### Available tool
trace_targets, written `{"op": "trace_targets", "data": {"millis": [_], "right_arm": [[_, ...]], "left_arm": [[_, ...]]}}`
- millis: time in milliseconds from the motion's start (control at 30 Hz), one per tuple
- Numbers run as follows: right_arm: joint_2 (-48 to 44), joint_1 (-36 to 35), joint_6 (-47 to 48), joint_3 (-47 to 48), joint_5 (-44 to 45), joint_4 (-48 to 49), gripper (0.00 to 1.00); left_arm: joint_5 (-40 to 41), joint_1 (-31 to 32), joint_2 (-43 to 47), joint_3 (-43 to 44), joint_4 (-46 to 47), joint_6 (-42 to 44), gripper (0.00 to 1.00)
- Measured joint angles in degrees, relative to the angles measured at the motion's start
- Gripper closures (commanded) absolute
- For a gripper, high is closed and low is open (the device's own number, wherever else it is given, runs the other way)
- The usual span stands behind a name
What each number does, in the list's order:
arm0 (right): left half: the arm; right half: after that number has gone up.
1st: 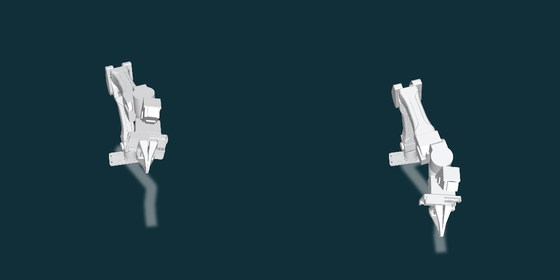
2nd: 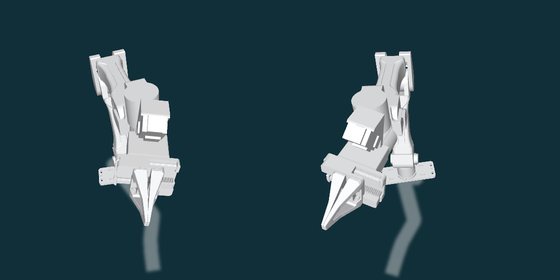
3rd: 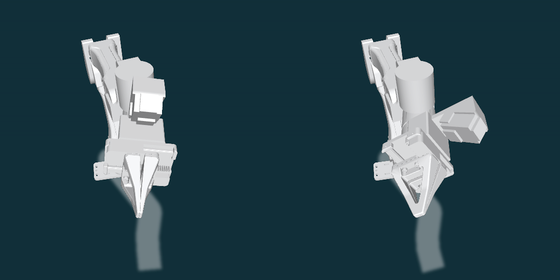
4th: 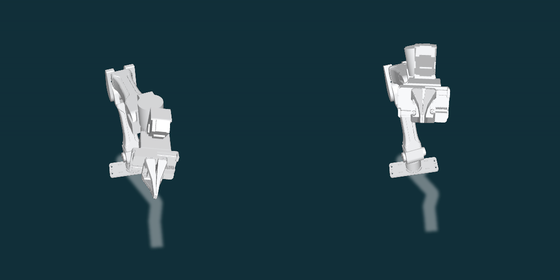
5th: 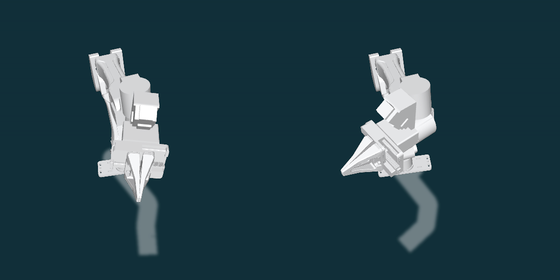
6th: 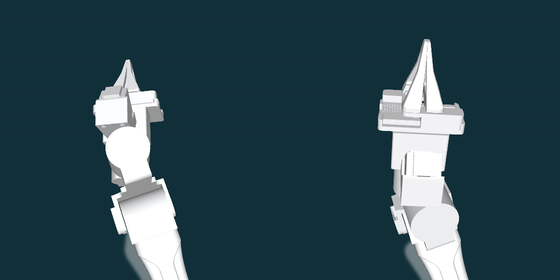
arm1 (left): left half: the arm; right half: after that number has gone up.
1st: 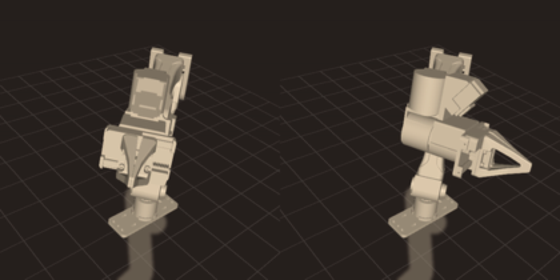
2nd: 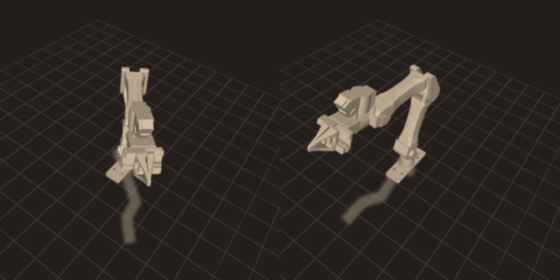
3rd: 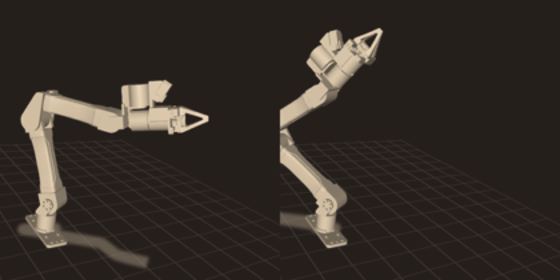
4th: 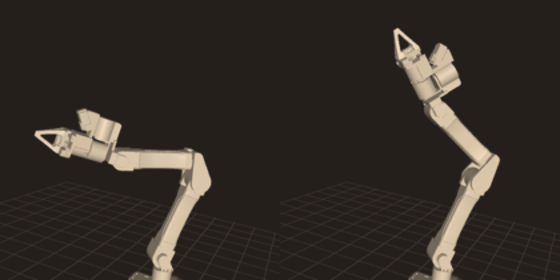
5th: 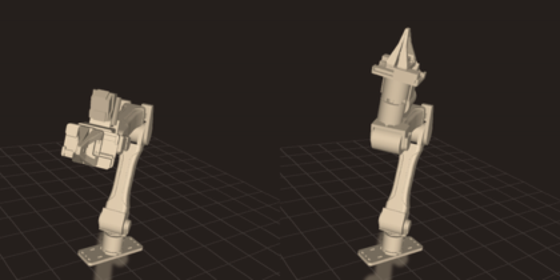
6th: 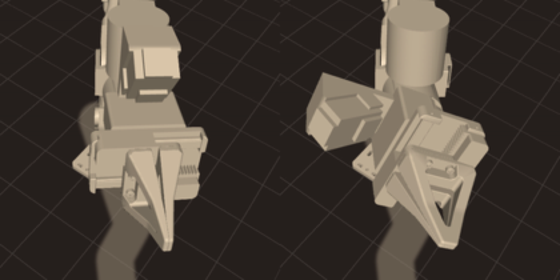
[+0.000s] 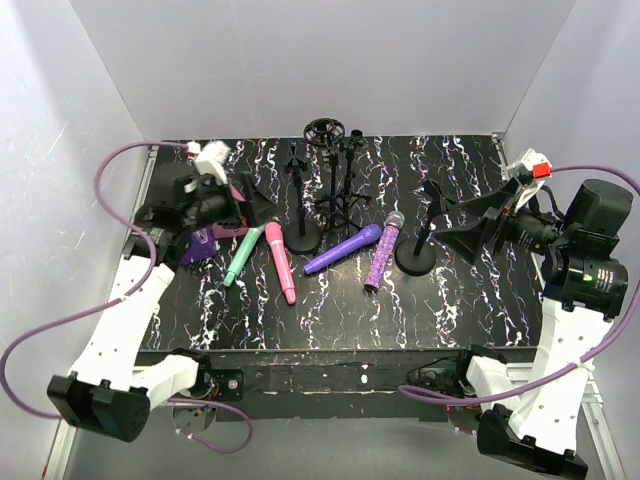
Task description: Attach the microphones to the stand
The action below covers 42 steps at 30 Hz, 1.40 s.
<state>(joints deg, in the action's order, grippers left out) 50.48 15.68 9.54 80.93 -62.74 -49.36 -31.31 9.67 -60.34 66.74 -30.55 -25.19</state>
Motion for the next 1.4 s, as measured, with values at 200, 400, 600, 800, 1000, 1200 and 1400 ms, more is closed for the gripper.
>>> {"op": "trace_targets", "data": {"millis": [200,400,600,800,1000,1200,1400], "right_arm": [[-0.02,0.02,9.68,-0.37,-5.09,-5.77,0.02],[-1.25,0.02,14.58,-5.09,-6.67,-7.87,0.02],[-1.38,0.04,16.63,-9.22,-7.74,-7.96,0.02],[-1.79,0.07,18.16,-12.41,-8.07,-7.82,0.02],[-3.98,0.07,18.40,-17.31,-8.31,-6.88,0.02],[-5.90,0.09,16.48,-22.29,-7.89,-4.02,0.02],[-6.25,0.46,14.58,-23.80,-7.45,-1.27,0.02]], "left_arm": [[11.28,18.01,-5.57,3.50,-7.63,4.17,0.05],[24.04,27.78,-10.51,1.57,-10.51,2.19,0.10],[29.03,34.86,-12.74,-6.14,-3.34,3.50,0.12],[28.44,40.15,-12.09,-17.40,10.40,8.76,0.10],[30.60,44.50,-14.69,-19.26,22.86,8.00,0.10],[39.67,49.79,-27.26,-16.46,29.22,3.19,0.10],[45.48,53.68,-40.33,-8.90,29.49,1.92,0.18]]}}
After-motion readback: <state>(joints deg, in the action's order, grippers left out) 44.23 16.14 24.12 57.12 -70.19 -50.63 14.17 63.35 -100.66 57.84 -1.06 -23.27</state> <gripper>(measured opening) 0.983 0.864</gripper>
